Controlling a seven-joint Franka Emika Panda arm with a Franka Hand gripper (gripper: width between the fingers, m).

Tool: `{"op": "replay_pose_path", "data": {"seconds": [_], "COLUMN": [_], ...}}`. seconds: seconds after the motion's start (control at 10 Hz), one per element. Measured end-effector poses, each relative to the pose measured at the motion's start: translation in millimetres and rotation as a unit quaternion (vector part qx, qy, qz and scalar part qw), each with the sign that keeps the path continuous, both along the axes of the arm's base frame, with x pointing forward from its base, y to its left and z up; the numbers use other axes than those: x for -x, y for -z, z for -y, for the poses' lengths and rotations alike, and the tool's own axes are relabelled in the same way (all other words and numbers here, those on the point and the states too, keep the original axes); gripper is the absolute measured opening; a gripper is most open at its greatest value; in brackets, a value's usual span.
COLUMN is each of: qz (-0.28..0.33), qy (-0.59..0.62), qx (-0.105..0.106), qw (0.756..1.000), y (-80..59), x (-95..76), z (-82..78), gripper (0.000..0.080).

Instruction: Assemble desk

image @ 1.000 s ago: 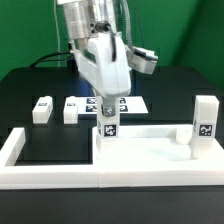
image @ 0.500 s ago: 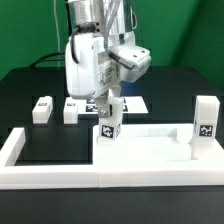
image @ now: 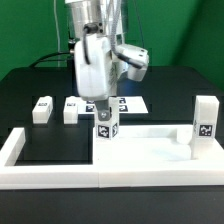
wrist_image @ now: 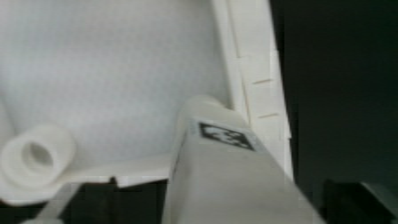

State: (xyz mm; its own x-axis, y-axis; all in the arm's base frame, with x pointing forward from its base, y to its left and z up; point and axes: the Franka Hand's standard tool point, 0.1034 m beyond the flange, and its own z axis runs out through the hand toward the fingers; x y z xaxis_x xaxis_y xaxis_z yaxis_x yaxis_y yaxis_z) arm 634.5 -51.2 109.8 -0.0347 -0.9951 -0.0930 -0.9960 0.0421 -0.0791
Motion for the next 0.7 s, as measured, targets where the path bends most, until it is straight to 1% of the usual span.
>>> {"op": "replay_pose_path", "data": {"seconds": [0.1, 0.2, 0.3, 0.4, 0.5, 0.6, 0.7], "qz": [0.001, 0.004, 0.007, 0.01, 0.014, 0.015, 0.016], "qy": [-0.062, -0.097, -0.127, -0.16, -0.212, -0.31, -0.396], "qx": [0.007, 0.01, 0.012, 0.015, 0.019, 0.032, 0.045], "qw": [0.998, 0.995, 0.992, 0.987, 0.977, 0.95, 0.917], "y": [0.2, 0.7, 0.8, 0.9, 1.2, 1.7, 2.1], "x": [0.5, 0.9, 1.0, 1.0, 1.2, 1.4, 1.1], "z": [-2.9, -1.9, -1.6, -1.7, -1.0, 2.1, 3.0], "gripper": [0.061, 0.0641, 0.0641, 0.0648, 0.0649, 0.0649, 0.0649]}}
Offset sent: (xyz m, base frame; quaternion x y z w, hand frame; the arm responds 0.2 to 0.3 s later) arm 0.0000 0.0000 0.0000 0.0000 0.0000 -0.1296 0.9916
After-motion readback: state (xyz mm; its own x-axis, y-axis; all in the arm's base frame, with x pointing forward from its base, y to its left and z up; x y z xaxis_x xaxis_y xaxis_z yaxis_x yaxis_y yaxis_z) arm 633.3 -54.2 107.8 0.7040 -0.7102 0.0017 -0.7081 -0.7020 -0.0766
